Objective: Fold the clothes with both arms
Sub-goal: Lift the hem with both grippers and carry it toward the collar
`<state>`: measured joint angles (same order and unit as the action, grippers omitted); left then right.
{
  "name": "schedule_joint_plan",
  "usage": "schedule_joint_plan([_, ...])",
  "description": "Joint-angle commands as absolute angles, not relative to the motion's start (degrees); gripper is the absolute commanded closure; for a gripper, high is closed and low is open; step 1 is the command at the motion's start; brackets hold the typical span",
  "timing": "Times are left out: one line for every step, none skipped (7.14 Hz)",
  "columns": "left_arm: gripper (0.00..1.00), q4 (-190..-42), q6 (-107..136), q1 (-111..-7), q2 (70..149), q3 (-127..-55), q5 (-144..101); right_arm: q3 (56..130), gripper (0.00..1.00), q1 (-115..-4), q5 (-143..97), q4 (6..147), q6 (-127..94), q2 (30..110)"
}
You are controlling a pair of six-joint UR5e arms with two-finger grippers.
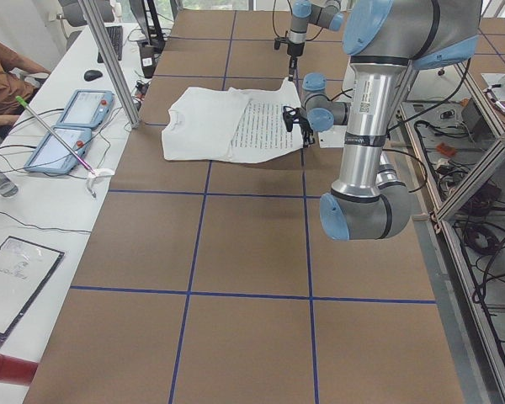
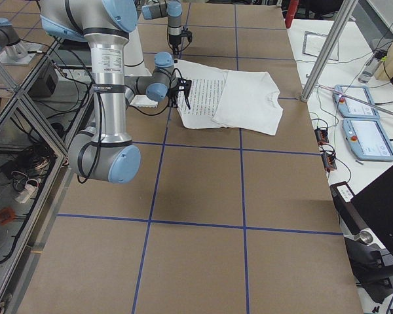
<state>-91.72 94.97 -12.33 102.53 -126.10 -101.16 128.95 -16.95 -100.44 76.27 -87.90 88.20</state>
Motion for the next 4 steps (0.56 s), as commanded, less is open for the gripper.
schedule_joint_plan([1.00,-87.7,95.0,-12.4,102.5,-131.8,-104.2,133.4,1.00,-17.9,-108.6,76.3,-87.9,90.8])
schedule_joint_plan([1.00,-86.1,95.0,-12.4,101.6,-134.5,-105.6,135.9,1.00,-18.4,-111.2,76.3,-87.9,93.3])
schedule_joint_plan([1.00,-85.8,95.0,-12.4,99.6,-137.1,-106.1,137.4,1.00,-19.2,-113.7,76.3,-87.8,95.5])
schedule_joint_plan([1.00,-85.8,95.1,-12.3,97.1,-139.6,-106.4,138.7,1.00,-19.5,-115.4,76.3,-87.8,96.9])
